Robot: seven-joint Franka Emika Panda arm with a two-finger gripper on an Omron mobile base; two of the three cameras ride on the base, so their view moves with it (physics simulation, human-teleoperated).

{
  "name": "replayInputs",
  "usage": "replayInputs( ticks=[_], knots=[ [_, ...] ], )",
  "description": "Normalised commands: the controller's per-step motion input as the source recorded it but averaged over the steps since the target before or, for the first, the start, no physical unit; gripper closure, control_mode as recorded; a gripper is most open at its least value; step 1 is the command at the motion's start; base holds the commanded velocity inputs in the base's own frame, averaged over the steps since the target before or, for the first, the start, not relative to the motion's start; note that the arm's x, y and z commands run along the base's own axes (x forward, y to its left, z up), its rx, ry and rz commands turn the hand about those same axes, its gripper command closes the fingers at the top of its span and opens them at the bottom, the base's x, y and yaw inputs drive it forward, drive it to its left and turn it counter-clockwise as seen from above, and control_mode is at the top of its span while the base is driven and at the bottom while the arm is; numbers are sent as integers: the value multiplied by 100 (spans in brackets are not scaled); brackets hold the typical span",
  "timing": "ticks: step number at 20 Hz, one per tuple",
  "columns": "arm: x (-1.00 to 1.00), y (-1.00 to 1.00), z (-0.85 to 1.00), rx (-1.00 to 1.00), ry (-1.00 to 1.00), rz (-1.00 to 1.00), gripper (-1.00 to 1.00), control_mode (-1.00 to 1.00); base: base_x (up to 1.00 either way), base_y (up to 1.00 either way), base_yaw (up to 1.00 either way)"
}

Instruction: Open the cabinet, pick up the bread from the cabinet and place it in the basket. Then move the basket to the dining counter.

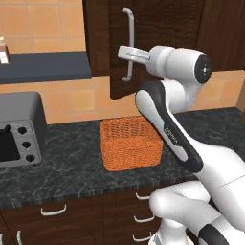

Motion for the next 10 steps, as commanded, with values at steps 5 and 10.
replayInputs(
  ticks=[5,10],
  knots=[
    [-100,-92,53,9,0,15,100,-100,0,0,0],
    [-100,-95,63,2,9,7,100,-100,0,0,0]
  ],
)
